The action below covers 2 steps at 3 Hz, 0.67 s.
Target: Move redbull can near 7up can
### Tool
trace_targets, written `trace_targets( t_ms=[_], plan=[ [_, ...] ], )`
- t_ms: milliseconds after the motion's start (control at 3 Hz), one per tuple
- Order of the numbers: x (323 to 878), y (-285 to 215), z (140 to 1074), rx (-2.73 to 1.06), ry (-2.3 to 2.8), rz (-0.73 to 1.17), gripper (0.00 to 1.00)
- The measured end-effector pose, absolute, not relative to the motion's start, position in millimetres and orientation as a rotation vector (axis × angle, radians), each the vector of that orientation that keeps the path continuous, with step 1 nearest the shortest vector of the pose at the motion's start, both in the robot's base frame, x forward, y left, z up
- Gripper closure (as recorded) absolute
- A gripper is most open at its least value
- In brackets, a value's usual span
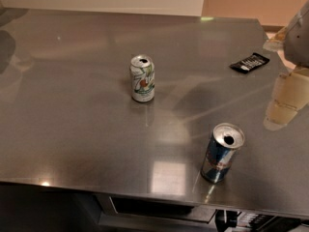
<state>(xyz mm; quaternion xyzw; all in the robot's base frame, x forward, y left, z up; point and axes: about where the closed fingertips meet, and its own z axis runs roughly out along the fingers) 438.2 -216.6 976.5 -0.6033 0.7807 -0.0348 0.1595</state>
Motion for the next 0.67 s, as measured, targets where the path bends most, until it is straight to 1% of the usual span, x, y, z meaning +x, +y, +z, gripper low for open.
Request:
trace_targets(
  t_ms=[667],
  plan=[
    [437.8, -214.3, 977.5, -1.734, 2.215, -0.091, 0.0]
  ],
)
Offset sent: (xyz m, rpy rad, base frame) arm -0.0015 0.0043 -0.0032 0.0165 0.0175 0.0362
